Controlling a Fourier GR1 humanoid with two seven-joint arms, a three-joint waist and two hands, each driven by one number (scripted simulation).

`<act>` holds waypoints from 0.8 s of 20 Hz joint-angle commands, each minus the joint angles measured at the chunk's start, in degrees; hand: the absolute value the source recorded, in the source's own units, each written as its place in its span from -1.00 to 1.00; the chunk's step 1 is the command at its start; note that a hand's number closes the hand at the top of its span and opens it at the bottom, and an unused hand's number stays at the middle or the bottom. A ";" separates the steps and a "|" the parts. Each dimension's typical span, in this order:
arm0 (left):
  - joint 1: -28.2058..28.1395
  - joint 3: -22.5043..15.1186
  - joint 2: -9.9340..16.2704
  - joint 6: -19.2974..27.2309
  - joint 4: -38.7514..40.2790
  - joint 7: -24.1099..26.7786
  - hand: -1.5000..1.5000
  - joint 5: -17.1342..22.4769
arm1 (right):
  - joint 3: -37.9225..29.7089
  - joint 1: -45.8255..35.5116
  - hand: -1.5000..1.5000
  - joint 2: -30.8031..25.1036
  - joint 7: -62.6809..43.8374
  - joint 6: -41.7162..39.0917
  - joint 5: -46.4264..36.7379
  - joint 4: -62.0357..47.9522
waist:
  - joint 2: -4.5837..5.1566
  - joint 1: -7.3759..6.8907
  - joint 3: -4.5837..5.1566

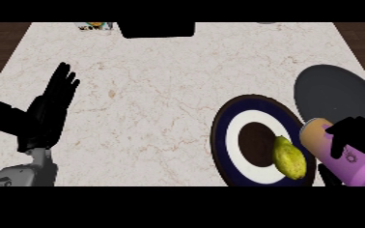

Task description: Pick the can from the plate and place it in the pan

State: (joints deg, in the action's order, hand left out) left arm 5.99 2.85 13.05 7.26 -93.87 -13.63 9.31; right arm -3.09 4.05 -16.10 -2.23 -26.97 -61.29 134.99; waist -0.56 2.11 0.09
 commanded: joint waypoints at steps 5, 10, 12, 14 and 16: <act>1.73 -0.25 -0.53 -1.27 0.47 -0.68 0.00 0.18 | -18.96 -8.41 1.00 0.90 0.32 -3.53 11.87 -3.69 | 0.48 -1.78 -0.12; 1.05 -0.44 -1.40 -1.55 1.06 0.23 0.00 -0.34 | -30.03 -15.02 1.00 -6.20 5.50 -1.76 17.40 -18.05 | 0.56 -2.21 -0.12; 2.74 1.11 -0.33 -2.61 2.98 0.49 0.00 0.73 | -34.54 -14.85 1.00 -8.97 11.72 1.65 19.62 -26.19 | 0.65 -2.12 -0.15; 2.19 -0.41 -1.80 -0.37 1.58 0.47 0.00 -1.87 | -33.42 -13.67 1.00 -9.50 15.54 6.05 16.83 -32.48 | 0.66 -2.26 -0.15; 4.78 -0.13 -1.95 -1.07 3.83 0.88 0.00 -1.50 | -31.19 -18.06 1.00 -10.48 17.74 10.34 15.12 -40.72 | 0.78 -2.52 -0.13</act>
State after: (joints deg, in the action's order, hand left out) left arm 8.42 2.56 11.61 5.97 -91.76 -12.97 8.30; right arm -33.49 -10.82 -24.27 9.95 -22.68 -45.50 106.30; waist 0.08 -0.14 -0.04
